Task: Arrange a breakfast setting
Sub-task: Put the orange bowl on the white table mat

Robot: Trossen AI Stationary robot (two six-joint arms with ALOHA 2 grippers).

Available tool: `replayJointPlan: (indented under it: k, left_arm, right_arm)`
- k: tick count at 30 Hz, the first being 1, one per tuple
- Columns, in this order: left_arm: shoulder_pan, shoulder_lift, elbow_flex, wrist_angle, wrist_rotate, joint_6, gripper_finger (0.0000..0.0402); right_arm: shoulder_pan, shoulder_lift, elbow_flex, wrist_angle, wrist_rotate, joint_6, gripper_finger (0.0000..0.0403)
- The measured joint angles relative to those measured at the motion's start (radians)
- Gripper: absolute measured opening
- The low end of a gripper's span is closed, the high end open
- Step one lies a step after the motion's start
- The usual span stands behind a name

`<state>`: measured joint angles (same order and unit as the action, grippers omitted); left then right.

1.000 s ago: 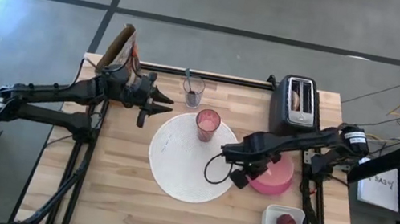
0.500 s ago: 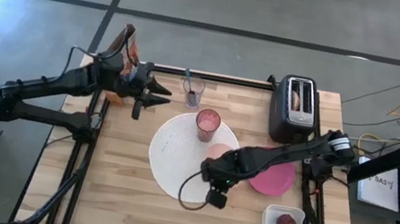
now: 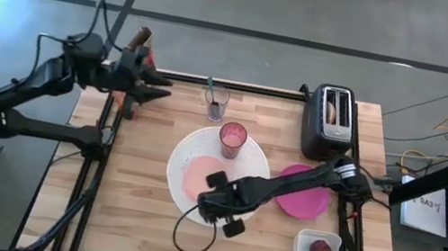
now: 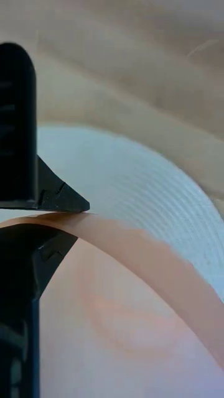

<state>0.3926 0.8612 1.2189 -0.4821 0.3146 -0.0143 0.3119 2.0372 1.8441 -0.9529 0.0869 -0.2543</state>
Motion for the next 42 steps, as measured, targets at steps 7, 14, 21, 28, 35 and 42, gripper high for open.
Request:
replayJointPlan:
  k: [7,14,21,28,35,42]
  left_arm:
    - [0.0,-0.045,-0.001,-0.065,-0.02,-0.055,0.0107]
    - [0.0,-0.059,-0.019,-0.068,-0.066,-0.073,0.0107]
    - [0.0,-0.049,-0.024,-0.068,-0.081,-0.073,0.0107]
    - [0.0,-0.038,-0.024,-0.068,-0.096,-0.077,0.0107]
    - [0.0,-0.032,-0.024,-0.067,-0.098,-0.093,0.0107]
    - [0.0,-0.032,-0.024,-0.067,-0.099,-0.101,0.0107]
  right_arm:
    - [-0.017,0.109,0.105,-0.108,0.099,-0.262,0.0009]
    - [-0.051,0.14,0.126,-0.107,0.101,-0.376,0.0009]
    - [-0.1,0.139,0.126,-0.049,0.099,-0.388,0.0009]
    - [-0.135,0.157,0.126,-0.041,0.093,-0.393,0.0009]
    - [-0.143,0.158,0.126,-0.003,0.086,-0.4,0.0009]
    - [-0.146,0.158,0.126,0.009,0.025,-0.4,0.0009]
